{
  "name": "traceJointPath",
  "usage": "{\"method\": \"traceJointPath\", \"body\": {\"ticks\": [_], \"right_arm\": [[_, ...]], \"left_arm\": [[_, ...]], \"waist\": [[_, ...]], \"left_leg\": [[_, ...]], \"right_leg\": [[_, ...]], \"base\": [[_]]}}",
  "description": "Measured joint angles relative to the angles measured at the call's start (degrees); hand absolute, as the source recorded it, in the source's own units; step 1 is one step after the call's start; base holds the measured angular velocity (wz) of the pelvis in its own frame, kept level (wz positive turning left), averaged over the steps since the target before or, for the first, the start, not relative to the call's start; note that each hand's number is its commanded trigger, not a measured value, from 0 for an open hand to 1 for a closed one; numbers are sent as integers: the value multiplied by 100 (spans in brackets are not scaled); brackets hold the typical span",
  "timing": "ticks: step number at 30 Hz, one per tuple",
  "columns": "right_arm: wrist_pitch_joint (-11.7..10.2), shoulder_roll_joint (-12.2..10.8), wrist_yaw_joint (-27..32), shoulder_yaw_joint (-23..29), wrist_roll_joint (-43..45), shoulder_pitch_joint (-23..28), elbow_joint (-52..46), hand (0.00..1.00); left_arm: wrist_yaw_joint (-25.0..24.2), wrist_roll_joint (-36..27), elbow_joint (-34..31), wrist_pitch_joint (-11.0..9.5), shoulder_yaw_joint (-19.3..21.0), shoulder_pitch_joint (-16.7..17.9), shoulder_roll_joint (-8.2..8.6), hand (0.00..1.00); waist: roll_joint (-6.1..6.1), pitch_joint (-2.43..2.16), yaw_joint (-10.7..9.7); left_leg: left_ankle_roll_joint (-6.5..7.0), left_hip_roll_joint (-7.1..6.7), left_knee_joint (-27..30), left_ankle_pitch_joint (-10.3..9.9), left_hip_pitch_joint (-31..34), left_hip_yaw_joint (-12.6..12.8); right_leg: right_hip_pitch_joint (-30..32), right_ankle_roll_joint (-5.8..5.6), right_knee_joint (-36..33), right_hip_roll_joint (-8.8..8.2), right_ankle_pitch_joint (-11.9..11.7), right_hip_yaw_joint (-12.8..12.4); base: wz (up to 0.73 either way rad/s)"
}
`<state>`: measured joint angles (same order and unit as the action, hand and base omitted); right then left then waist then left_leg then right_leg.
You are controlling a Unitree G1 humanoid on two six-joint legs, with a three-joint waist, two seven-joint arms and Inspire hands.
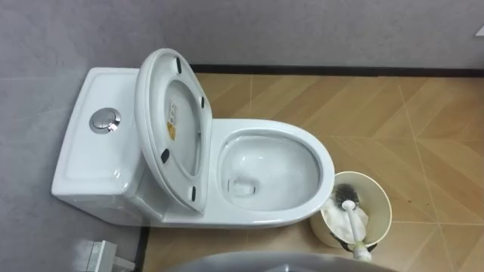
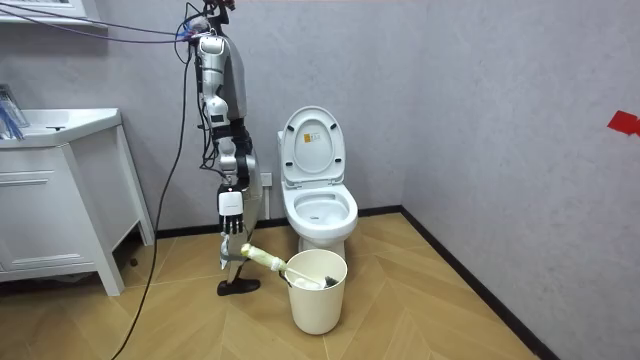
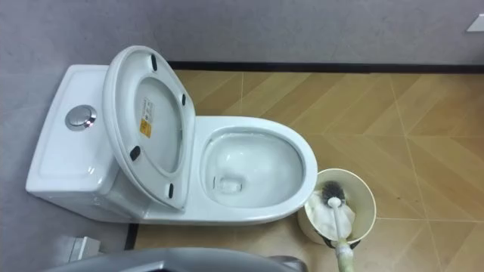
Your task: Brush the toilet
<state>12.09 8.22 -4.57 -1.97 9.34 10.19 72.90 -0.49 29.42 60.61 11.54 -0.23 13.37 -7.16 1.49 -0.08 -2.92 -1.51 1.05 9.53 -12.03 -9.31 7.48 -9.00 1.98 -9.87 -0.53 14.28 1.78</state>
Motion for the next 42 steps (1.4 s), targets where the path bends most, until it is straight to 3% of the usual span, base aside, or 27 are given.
{"method": "traceJointPath", "body": {"ticks": [19, 26, 33, 37, 42], "right_arm": [[-68, -5, 350, 233, -308, -97, 79, 0], [-6, -3, 851, 904, -1515, -48, 270, 0], [-193, 69, 1358, 1980, -2745, -5, 216, 0], [-291, 101, 1800, 2119, -3579, -12, -192, 0], [-504, 272, 2104, 2104, -3612, -353, -614, 0]], "left_arm": [[0, -5, 5, 15, -8, 9, -3, 0], [37, -6, -7, 113, 102, 5, -8, 0], [40, -3, -49, 47, 756, 2, -50, 0], [41, -70, -158, -36, 813, 44, -135, 0], [41, -67, -169, -158, 730, -16, -295, 0]], "waist": [[10, 20, -9], [8, 21, -155], [24, 21, -202], [90, 0, -195], [110, 15, -171]], "left_leg": [[0, 1, -16, 0, -29, 8], [0, 3, -16, 0, -25, 12], [0, 8, -8, 0, 73, 38], [0, 7, -8, 0, 167, 36], [1, 14, 8, 1, 403, 29]], "right_leg": [[-12, 0, 6, 0, -1, -25], [-31, 1, 17, -17, -1, -18], [94, -5, -5, -13, -4, -13], [203, -5, -16, 1, -17, -14], [419, -12, -12, 11, -67, -7]], "base": [[-1], [2], [-2], [-1], [2]]}}
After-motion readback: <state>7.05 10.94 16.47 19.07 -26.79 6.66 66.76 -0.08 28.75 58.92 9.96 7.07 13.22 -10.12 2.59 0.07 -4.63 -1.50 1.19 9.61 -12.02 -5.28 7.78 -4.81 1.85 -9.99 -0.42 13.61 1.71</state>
